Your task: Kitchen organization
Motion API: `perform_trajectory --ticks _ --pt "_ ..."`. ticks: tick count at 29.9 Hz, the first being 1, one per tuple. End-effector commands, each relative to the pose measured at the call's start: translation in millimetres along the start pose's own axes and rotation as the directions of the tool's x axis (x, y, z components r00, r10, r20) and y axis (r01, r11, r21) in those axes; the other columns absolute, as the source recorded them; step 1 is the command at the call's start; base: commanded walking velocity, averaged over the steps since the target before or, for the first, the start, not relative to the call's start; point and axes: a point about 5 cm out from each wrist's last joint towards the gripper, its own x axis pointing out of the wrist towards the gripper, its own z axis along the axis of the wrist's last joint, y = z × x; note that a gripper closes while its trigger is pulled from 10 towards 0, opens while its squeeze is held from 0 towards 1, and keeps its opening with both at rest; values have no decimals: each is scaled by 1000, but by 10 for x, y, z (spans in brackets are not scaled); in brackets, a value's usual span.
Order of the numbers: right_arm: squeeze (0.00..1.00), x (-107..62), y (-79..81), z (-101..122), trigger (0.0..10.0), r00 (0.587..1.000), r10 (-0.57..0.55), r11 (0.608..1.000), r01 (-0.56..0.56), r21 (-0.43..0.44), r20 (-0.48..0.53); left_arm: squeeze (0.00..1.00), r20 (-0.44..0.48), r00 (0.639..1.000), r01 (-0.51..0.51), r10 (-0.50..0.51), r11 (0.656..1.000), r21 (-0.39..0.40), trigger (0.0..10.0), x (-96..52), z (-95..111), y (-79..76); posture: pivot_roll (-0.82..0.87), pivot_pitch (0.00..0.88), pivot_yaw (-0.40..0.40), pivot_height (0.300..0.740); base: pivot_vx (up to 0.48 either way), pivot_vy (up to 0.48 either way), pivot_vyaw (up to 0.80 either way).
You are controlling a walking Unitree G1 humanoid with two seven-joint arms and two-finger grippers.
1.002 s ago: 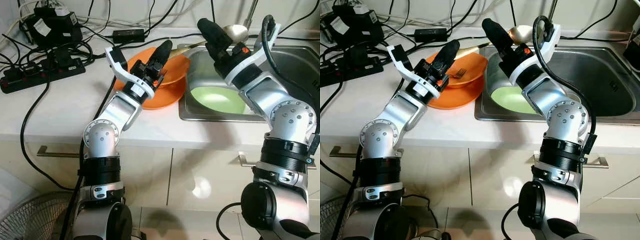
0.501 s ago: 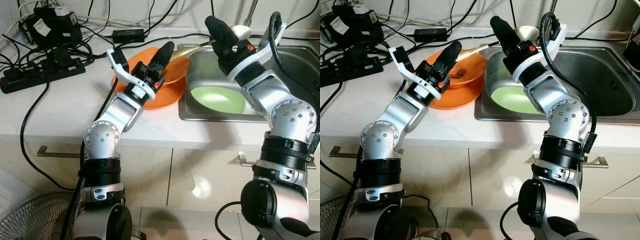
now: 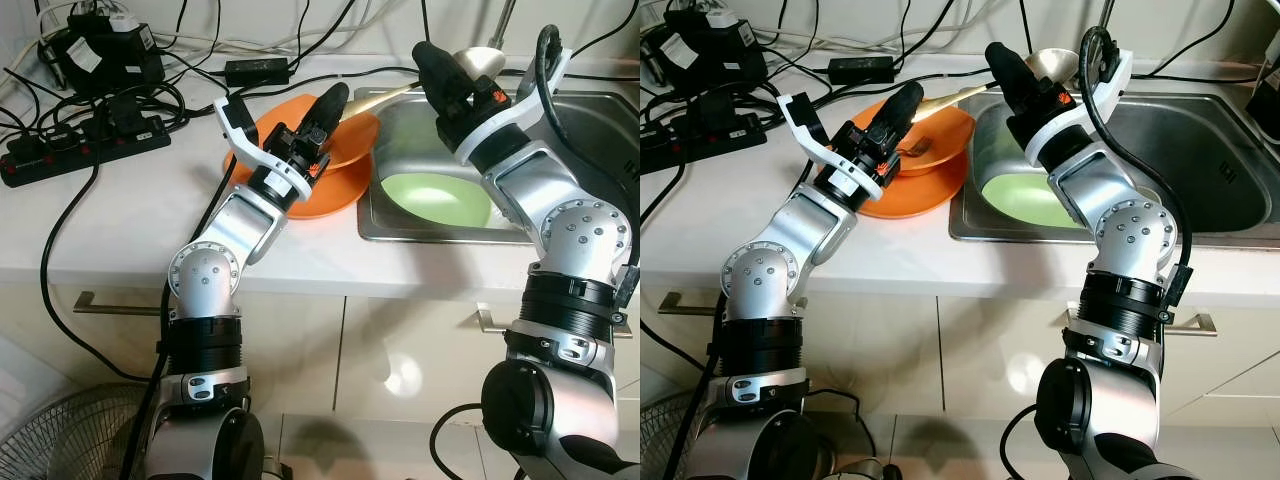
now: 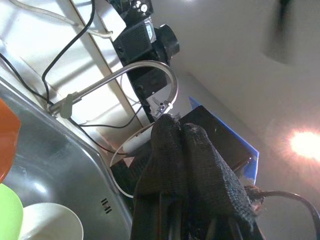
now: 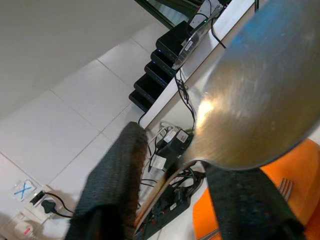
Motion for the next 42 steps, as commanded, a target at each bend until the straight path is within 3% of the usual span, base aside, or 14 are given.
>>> perform_trajectory --ticks 1,13,18,19,20,21,22,23,30,42 --pt "0 21 53 36 0 1000 18 1000 -18 -9 9 0 -30 999 18 -19 999 -34 0 16 -136 -27 -22 43 21 740 0 0 0" --pt "0 18 36 39 0 1000 6 1000 -6 -19 8 0 -46 999 10 -11 1000 -25 0 19 -152 -13 -23 41 22 740 0 0 0" --pt "0 18 33 40 0 1000 3 1000 -3 -22 8 0 -69 998 -9 10 1000 24 0 27 -176 4 -23 39 22 740 0 0 0" --pt "0 17 33 39 0 1000 3 1000 -3 -23 8 0 -75 997 -12 14 999 33 1176 28 -182 7 -23 38 23 740 0 0 0" --pt "0 17 32 39 0 1000 3 1000 -3 -23 8 0 -80 997 -14 17 999 41 1176 28 -188 10 -23 38 23 740 0 0 0" --pt "0 17 32 39 0 1000 3 1000 -3 -23 8 0 -84 996 -14 18 999 45 2510 29 -193 10 -23 38 23 740 0 0 0" --pt "0 16 30 40 0 1000 2 1000 -1 -24 8 0 -97 995 -27 33 998 57 5373 30 -204 24 -22 36 23 740 0 0 0" --pt "0 16 29 40 0 1000 1 1000 0 -25 9 1000 -101 994 -38 45 997 66 10000 29 -209 38 -22 36 23 740 0 0 0" --pt "0 16 18 51 0 1000 -12 999 13 -38 19 1000 -113 992 -49 58 996 80 10000 20 -218 61 -20 33 25 740 0 0 0" --pt "0 11 -49 222 0 988 -78 992 90 -83 134 1000 -130 989 -56 73 990 130 10000 -21 -198 82 -15 30 24 740 0 0 0"
